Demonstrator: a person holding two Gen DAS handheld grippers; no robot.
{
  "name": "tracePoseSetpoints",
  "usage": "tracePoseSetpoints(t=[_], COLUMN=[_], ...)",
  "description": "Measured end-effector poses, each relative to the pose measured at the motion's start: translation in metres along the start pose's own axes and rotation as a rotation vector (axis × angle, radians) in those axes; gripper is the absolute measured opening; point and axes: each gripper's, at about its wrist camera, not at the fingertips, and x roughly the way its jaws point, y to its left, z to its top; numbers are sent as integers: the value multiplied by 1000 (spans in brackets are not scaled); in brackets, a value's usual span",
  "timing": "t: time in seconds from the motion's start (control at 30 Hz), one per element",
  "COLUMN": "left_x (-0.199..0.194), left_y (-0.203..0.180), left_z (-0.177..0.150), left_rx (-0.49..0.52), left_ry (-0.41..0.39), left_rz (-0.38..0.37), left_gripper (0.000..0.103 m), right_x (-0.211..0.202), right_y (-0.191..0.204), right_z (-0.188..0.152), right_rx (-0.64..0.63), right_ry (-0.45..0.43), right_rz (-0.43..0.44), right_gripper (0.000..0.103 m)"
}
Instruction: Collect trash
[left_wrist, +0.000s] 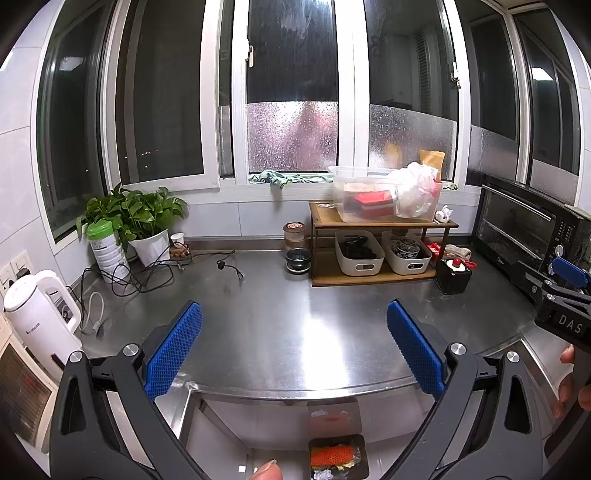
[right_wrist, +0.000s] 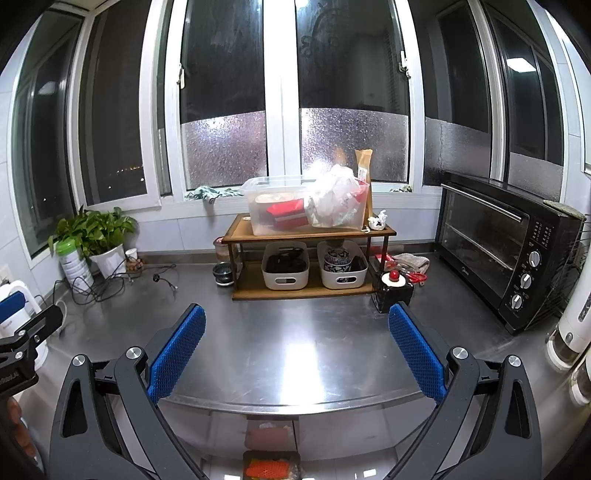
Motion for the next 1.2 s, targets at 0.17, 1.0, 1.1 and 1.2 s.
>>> tracePoseSetpoints(t=[0.17, 1.0, 1.1, 1.2], left_x=[2, 7, 9, 13], left_y=[1, -1, -2, -2], left_z=[0, 4, 4, 5], left_rx=[1, 0, 8, 7], left_ry=[4, 3, -1, 3], left_rz=[3, -9, 6, 10], left_gripper=[95, 95, 95, 95], right_x=[3, 10, 12, 14], right_y=[1, 1, 2, 0], right_z=[1, 0, -1, -1], right_rx=[-5, 1, -5, 0], right_ry=[1, 7, 13, 14], right_rz=[4, 0, -12, -14], right_gripper=[100, 100, 100, 100])
